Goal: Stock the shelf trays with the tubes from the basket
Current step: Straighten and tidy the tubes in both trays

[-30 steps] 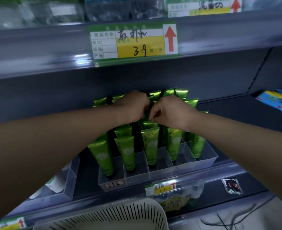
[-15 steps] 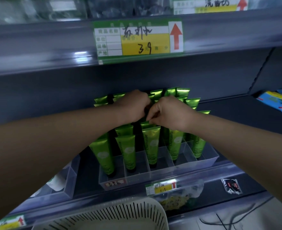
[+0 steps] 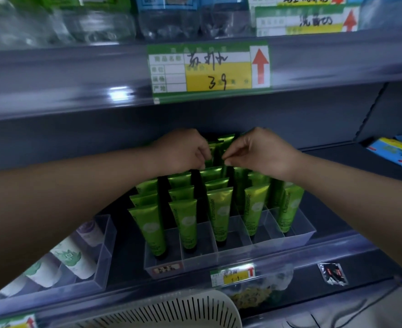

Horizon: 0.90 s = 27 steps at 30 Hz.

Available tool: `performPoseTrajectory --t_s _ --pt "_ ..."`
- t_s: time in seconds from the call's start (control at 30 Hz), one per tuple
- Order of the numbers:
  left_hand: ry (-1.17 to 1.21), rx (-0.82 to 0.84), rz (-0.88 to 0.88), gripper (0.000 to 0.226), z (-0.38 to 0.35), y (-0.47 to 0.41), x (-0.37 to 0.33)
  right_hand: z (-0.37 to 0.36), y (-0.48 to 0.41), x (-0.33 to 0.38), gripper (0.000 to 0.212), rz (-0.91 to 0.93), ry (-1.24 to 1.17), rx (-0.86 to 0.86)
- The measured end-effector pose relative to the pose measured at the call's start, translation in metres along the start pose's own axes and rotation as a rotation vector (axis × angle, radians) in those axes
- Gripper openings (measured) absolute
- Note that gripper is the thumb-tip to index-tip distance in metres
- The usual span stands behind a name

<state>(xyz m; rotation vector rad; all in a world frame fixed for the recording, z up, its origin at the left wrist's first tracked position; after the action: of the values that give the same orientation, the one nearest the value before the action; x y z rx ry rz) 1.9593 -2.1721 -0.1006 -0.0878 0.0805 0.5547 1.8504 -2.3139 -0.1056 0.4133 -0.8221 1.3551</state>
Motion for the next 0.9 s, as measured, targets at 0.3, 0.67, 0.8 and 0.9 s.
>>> performPoseTrajectory --t_s 0.3,0.67,0.8,0.9 --pt "0.04 -0.1 0.115 0.027 0.015 -0.022 0.026 0.002 -0.034 -0.001 0.018 0.036 0.11 -0.059" --pt "-0.186 -0.137 0.093 0.019 -0.001 -0.053 0.032 -0.029 -0.065 -0.003 0.031 0.108 0.265 0.07" --pt "-0.21 -0.197 0.041 0.009 0.0 -0.053 0.024 -0.032 -0.067 -0.005 0.03 0.137 0.3 0.083" --pt "-0.189 -0.214 0.025 0.006 -0.001 -0.052 0.019 -0.024 -0.067 -0.004 0.026 0.176 0.308 0.063"
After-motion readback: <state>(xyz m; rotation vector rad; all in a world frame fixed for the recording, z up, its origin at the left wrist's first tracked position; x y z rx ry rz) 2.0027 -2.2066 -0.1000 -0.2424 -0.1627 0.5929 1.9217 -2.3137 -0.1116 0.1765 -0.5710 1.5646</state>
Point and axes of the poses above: each hand's wrist, its own y-axis away from the middle knuckle, its own z-axis out of the back of the hand, x = y × z, the point moved 1 cm from there along -y, towards the middle knuckle, and after that the axes turned 14 degrees about -y, right-handed, at the moved point
